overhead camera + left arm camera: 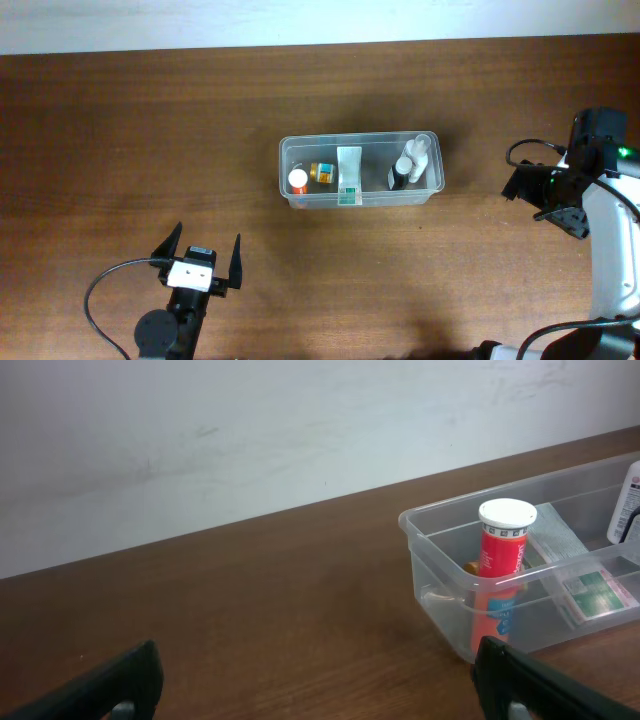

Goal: Pack container

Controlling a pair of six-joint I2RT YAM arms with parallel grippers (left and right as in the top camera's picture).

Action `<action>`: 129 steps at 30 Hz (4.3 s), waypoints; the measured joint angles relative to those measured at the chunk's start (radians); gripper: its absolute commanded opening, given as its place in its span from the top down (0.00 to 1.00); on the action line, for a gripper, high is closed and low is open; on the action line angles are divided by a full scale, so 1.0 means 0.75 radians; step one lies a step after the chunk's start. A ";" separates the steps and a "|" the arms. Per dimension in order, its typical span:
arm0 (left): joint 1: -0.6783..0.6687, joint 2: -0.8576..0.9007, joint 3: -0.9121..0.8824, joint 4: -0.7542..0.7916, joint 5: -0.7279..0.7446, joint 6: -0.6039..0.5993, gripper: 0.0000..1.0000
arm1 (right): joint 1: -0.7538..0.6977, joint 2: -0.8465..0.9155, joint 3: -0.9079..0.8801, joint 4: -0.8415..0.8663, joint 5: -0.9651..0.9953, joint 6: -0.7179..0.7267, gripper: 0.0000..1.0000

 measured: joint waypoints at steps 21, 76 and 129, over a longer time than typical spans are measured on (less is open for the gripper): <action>0.000 0.000 0.000 0.000 0.000 0.000 0.01 | 0.000 -0.001 0.000 0.001 0.001 0.001 0.02; 0.000 0.000 0.000 -0.001 -0.001 0.000 0.01 | 0.420 -1.683 -1.374 1.560 -0.237 -0.359 0.02; 0.000 0.000 0.000 -0.001 -0.001 0.000 0.01 | 0.421 -1.962 -1.709 1.513 -0.208 -0.325 0.02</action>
